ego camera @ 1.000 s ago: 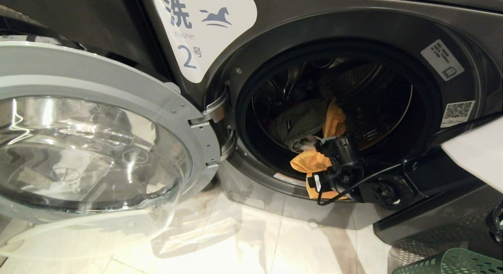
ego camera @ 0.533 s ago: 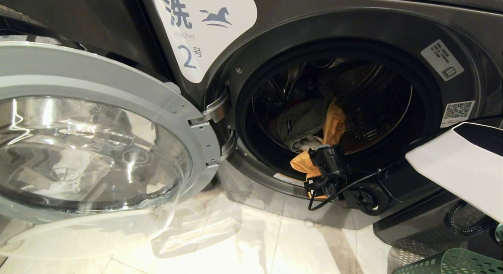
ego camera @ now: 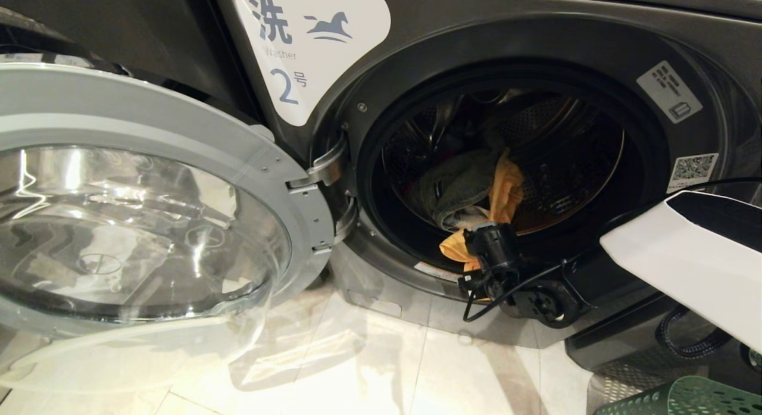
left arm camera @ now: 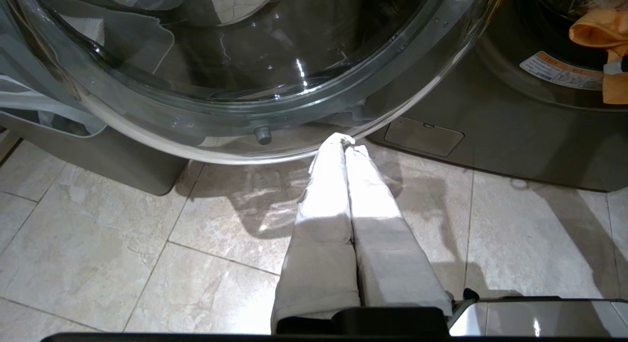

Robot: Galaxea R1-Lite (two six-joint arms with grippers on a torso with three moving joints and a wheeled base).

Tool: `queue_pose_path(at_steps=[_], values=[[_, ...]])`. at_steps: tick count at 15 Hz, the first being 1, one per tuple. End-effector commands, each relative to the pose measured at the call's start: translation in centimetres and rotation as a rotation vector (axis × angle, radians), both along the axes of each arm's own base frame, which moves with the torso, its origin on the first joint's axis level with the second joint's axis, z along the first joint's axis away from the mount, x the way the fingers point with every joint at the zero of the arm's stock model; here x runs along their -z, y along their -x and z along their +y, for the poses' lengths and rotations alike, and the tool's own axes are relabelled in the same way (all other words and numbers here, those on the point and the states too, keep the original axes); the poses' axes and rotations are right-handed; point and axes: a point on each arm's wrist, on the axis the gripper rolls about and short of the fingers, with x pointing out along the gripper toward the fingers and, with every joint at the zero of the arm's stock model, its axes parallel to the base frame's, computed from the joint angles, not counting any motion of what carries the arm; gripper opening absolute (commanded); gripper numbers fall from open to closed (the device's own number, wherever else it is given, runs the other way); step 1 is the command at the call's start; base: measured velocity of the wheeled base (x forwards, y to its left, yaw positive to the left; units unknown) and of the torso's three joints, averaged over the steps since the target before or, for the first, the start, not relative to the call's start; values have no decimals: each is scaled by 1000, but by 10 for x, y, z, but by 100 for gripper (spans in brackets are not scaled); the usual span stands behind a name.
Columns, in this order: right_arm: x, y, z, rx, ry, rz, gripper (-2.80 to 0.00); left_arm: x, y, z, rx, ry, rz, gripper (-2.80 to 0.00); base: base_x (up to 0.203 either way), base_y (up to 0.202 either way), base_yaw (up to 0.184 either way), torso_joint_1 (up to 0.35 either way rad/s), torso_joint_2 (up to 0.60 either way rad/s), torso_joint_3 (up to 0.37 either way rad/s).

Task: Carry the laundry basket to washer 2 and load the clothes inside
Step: Place the clothes into the washing machine

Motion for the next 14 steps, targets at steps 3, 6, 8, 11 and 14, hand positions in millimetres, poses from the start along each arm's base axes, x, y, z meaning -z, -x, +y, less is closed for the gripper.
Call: queue_pose_path(at_steps=[3, 6, 8, 11, 14], values=[[0, 0, -1, 4, 2, -1, -280, 0, 0, 0, -1, 0, 1, -280, 0, 0, 0, 0, 0, 0], [-2, 1, -3, 7, -1, -3, -280, 0, 0, 0, -1, 0, 1, -280, 0, 0, 0, 0, 0, 0], [-3, 0, -3, 8, -2, -6, -280, 0, 0, 0, -1, 0, 1, -280, 0, 0, 0, 0, 0, 0], [-13, 1, -3, 7, -13, -29, -280, 0, 0, 0, -1, 0, 1, -280, 0, 0, 0, 0, 0, 0], [-30, 2, 0, 0, -40, -83, -280, 0, 0, 0, -1, 0, 1, -280, 0, 0, 0, 0, 0, 0]])
